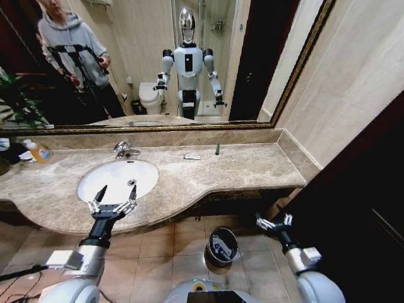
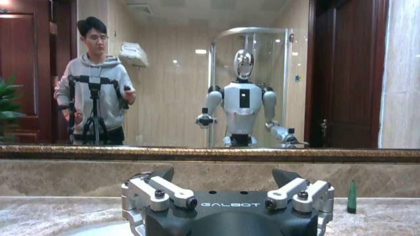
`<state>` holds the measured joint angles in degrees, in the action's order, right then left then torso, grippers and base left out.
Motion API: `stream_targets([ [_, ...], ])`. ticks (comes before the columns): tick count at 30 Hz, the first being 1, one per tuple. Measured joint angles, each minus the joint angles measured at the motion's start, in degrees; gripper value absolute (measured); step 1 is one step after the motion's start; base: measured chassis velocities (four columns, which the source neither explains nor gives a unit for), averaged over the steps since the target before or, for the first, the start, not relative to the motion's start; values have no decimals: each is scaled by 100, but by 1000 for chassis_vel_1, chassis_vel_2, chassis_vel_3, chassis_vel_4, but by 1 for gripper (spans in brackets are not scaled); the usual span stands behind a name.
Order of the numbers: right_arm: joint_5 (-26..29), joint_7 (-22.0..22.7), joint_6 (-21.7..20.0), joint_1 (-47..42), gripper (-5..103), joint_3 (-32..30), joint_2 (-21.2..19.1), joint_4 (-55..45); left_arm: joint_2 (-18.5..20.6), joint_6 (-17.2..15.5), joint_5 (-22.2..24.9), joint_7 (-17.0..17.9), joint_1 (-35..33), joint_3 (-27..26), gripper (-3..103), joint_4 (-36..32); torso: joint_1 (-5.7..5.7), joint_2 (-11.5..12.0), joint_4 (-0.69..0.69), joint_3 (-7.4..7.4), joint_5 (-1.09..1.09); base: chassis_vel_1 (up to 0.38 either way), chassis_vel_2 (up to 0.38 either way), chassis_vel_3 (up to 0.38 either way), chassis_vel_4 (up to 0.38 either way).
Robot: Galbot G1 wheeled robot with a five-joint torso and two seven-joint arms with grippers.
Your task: Pick up the trash from the sink and place it in the trash bin.
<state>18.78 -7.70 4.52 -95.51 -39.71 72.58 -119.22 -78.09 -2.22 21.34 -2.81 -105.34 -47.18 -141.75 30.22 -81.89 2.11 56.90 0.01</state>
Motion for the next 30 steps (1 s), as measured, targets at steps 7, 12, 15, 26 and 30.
stream_targets([
  [7, 36, 284, -767, 1494, 100, 667, -404, 217, 0, 0, 0, 1, 0, 0, 100, 0, 1, 0, -1, 1, -1, 0, 0, 0, 0],
  [12, -2, 374, -1063, 2676, 100, 1194, -542, 767, 0, 0, 0, 1, 0, 0, 100, 0, 1, 1, 0, 1, -1, 0, 0, 0, 0],
  [15, -86, 388, -1117, 3489, 100, 1674, -530, 1447, 0, 0, 0, 1, 0, 0, 100, 0, 1, 1, 0, 1, -2, 0, 0, 0, 0],
  [26, -76, 505, -1406, 5661, 100, 3109, -250, 3317, 0, 0, 0, 1, 0, 0, 100, 0, 1, 1, 0, 1, -3, 0, 0, 0, 0],
  [30, -226, 500, -1295, 6060, 100, 3301, -51, 3951, 0, 0, 0, 1, 0, 0, 100, 0, 1, 1, 0, 1, -3, 0, 0, 0, 0],
])
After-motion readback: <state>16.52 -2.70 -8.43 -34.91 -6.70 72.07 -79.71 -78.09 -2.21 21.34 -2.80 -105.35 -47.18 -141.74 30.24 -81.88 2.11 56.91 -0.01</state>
